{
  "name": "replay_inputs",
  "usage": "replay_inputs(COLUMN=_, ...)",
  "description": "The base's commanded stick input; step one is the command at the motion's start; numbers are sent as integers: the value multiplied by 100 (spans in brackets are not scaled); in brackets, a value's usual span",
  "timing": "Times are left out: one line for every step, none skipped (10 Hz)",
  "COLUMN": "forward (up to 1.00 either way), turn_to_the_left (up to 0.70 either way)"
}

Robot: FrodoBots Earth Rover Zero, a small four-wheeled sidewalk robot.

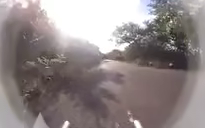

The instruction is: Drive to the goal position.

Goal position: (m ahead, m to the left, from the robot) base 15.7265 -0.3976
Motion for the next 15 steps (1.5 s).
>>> replay_inputs(forward=50, turn_to_the_left=-25)
replay_inputs(forward=50, turn_to_the_left=-25)
replay_inputs(forward=50, turn_to_the_left=-25)
replay_inputs(forward=50, turn_to_the_left=-25)
replay_inputs(forward=50, turn_to_the_left=-25)
replay_inputs(forward=50, turn_to_the_left=-25)
replay_inputs(forward=50, turn_to_the_left=-13)
replay_inputs(forward=50, turn_to_the_left=0)
replay_inputs(forward=50, turn_to_the_left=0)
replay_inputs(forward=50, turn_to_the_left=0)
replay_inputs(forward=50, turn_to_the_left=0)
replay_inputs(forward=50, turn_to_the_left=0)
replay_inputs(forward=50, turn_to_the_left=0)
replay_inputs(forward=50, turn_to_the_left=0)
replay_inputs(forward=50, turn_to_the_left=0)
